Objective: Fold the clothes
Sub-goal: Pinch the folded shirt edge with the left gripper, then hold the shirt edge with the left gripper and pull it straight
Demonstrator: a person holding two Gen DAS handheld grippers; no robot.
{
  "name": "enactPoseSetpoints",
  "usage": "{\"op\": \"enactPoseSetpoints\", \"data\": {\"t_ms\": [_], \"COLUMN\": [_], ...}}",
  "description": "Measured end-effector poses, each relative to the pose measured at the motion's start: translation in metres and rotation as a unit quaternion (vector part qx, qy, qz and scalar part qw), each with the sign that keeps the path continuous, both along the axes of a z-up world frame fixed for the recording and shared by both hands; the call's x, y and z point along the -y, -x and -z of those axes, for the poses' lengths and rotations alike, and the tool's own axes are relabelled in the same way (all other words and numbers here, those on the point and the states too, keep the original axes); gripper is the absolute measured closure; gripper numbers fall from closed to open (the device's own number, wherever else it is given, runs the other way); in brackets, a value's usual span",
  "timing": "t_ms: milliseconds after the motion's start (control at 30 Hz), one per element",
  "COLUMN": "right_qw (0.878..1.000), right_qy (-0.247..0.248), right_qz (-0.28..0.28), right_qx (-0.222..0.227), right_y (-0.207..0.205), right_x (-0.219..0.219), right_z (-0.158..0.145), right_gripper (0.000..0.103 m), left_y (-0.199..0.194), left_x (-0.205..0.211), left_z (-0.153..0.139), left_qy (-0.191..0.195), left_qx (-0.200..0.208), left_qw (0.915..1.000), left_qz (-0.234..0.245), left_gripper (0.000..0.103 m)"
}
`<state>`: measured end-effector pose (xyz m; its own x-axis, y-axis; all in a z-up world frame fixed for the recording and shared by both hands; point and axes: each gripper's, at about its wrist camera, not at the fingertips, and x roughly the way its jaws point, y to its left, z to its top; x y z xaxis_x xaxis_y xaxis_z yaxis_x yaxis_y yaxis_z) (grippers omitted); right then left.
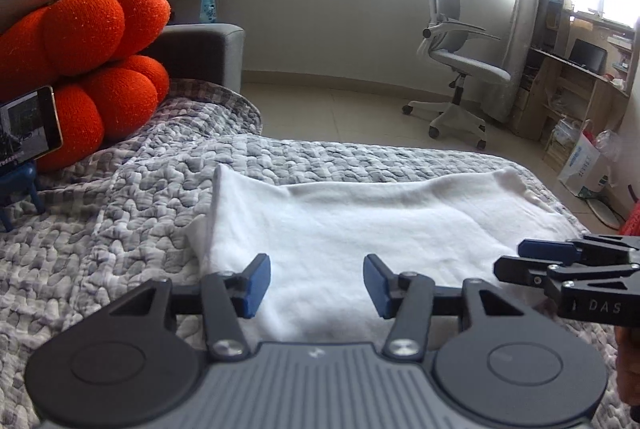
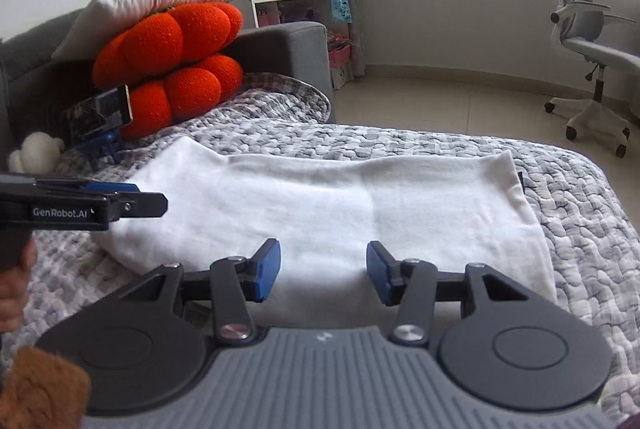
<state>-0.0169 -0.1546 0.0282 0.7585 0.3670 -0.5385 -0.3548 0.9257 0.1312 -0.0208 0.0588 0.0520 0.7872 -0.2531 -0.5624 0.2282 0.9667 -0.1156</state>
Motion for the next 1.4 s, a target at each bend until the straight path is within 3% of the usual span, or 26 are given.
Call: {"op": "enactPoseSetpoints", "data": {"t_ms": [100, 233, 500, 600, 733, 867, 933, 1000, 1100, 1233, 1300, 1400], "right_qw": [1.0, 0.999, 0.999, 0.999, 0.996, 0.993, 0.992, 0.993, 0.995, 0.993, 0.994, 0.996], "right_qy": [-0.005, 0.046, 0.041, -0.004, -0.039, -0.069, -0.071, -0.062, -0.002, -0.03, -0.022, -0.003], "right_qz": [-0.018, -0.015, 0.006, 0.027, 0.078, 0.095, 0.101, 0.104, 0.1, 0.112, 0.103, 0.081], "right_qx": [-0.006, 0.017, 0.024, 0.018, 0.014, 0.002, 0.001, 0.003, 0.015, 0.015, 0.025, 0.04], "right_y": [0.003, 0.008, 0.018, 0.023, 0.031, 0.033, 0.034, 0.034, 0.036, 0.036, 0.032, 0.025], "right_x": [-0.01, -0.031, 0.007, 0.04, 0.075, 0.092, 0.091, 0.086, 0.071, 0.074, 0.063, 0.043], "right_z": [0.003, 0.012, 0.015, 0.016, 0.015, 0.018, 0.018, 0.018, 0.016, 0.011, 0.007, 0.003], "right_gripper": [0.05, 0.049, 0.052, 0.056, 0.054, 0.071, 0.073, 0.073, 0.073, 0.072, 0.063, 0.065], "left_y": [-0.003, -0.007, 0.004, 0.011, 0.015, 0.017, 0.017, 0.016, 0.016, 0.02, 0.015, 0.009], "left_x": [0.015, 0.023, 0.0, -0.013, -0.031, -0.036, -0.038, -0.04, -0.041, -0.039, -0.039, -0.039], "left_z": [0.008, 0.024, 0.019, 0.018, 0.021, 0.021, 0.022, 0.022, 0.018, 0.008, 0.011, 0.018], "left_qy": [-0.004, -0.033, -0.024, -0.006, 0.037, 0.045, 0.049, 0.053, 0.051, 0.03, 0.029, 0.021], "left_qx": [-0.022, -0.022, -0.009, 0.001, -0.002, -0.003, -0.006, -0.01, -0.012, 0.007, -0.002, -0.01], "left_qw": [0.9994, 0.9988, 0.9997, 0.9999, 0.9988, 0.9977, 0.9971, 0.9965, 0.9959, 0.9964, 0.9962, 0.996], "left_qz": [0.028, 0.028, 0.002, -0.011, -0.032, -0.051, -0.058, -0.064, -0.074, -0.079, -0.083, -0.087], "left_gripper": [0.05, 0.05, 0.053, 0.066, 0.082, 0.095, 0.1, 0.1, 0.1, 0.1, 0.099, 0.099]}}
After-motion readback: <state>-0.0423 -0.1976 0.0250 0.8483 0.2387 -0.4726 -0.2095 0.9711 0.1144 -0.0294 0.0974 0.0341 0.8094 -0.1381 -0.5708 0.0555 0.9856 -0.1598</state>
